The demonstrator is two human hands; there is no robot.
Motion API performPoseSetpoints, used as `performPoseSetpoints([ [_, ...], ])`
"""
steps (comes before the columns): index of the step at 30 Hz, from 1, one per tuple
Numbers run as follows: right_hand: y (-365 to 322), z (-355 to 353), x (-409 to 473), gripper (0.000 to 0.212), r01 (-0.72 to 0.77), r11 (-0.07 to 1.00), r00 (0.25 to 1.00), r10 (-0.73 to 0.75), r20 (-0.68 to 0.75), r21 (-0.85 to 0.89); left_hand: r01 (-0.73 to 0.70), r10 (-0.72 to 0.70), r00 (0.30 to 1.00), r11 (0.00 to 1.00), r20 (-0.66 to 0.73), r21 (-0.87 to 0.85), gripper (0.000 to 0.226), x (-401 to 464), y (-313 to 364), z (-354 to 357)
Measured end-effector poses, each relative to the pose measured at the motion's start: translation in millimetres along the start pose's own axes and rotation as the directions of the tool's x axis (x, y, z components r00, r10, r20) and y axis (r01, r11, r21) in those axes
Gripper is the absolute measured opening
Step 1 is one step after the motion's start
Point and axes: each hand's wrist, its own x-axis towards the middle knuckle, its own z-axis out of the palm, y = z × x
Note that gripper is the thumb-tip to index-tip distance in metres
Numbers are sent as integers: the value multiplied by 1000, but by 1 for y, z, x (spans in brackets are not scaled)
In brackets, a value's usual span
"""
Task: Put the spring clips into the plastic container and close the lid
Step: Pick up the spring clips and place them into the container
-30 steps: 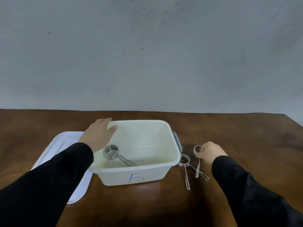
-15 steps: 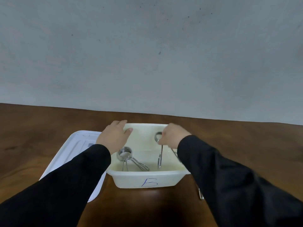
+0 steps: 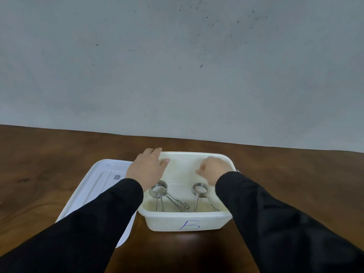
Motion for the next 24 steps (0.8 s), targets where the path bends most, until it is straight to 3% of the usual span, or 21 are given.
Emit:
performPoseSetpoints([
  [3, 33, -47, -19, 38, 41, 928, 948, 82, -308, 371, 3, -3, 1000, 1000, 1, 1, 58, 0, 1, -1],
  [5, 69, -63, -33, 36, 2, 913, 921, 158, -357, 409, 2, -2, 1000, 1000, 2, 6, 58, 0, 1, -1],
  [7, 103, -61, -44, 31, -140, 946, 954, 209, -217, 294, -7, 6, 1000, 1000, 6, 17, 59, 1, 0, -1],
  [9, 126, -44, -53, 26, -239, 961, 971, 240, 11, 140, -9, 9, 1000, 1000, 6, 15, 59, 2, -1, 0],
  [11, 135, -19, -63, 29, -270, 959, 946, 246, 213, 92, -9, 9, 1000, 1000, 2, 6, 59, 3, -2, 1],
  [13, 136, 5, -68, 39, -280, 959, 915, 255, 312, 40, -5, 5, 1000, 1000, 5, 7, 59, 3, -3, 1],
  [24, 140, 46, -63, 36, -477, 878, 843, 471, 259, -46, 8, -8, 1000, 1000, 7, -12, 58, 3, -1, 0],
])
